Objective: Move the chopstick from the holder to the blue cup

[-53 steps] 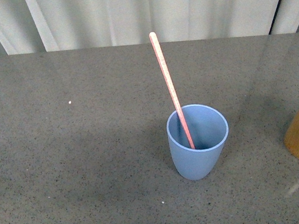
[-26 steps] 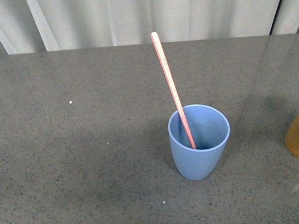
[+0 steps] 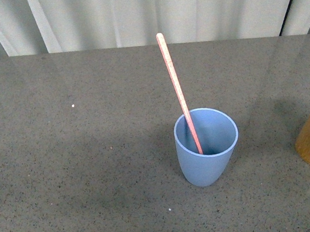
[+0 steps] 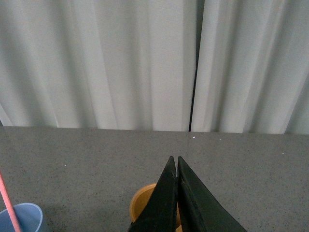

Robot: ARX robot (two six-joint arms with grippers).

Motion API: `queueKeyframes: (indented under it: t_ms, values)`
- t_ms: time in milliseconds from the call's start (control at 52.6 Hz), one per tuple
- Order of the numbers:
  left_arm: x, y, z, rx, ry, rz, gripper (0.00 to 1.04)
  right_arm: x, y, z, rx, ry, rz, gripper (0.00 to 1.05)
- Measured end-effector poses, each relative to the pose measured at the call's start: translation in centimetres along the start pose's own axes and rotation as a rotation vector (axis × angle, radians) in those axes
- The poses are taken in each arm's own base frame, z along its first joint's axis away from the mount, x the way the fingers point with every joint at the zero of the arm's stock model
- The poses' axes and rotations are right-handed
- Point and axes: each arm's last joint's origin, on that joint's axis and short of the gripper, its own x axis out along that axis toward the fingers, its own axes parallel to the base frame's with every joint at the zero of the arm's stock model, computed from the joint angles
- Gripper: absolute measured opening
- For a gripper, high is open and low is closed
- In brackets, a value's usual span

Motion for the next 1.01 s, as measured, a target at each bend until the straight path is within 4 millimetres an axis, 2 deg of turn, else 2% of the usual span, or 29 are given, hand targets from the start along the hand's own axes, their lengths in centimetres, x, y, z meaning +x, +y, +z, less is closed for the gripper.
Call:
queueKeyframes:
  t_ms: [418, 570, 779, 1007]
  values:
    - [0.0, 0.0, 0.0, 0.000, 0.000, 0.000, 0.98, -0.7, 0.0, 0.0, 0.000, -0.001, 0.000, 0.01]
    - [0.0, 0.0, 0.0, 0.000, 0.000, 0.001, 0.98, -1.8, 0.0, -0.3, 0.000, 0.004, 0.000, 0.01]
    - [0.0, 0.0, 0.0, 0.000, 0.000, 0.000, 0.98, -1.8, 0.0, -0.3, 0.000, 0.005, 0.000, 0.01]
    - [0.0, 0.0, 0.0, 0.000, 0.000, 0.000, 0.98, -1.8, 0.0, -0.3, 0.000, 0.005, 0.000, 0.37]
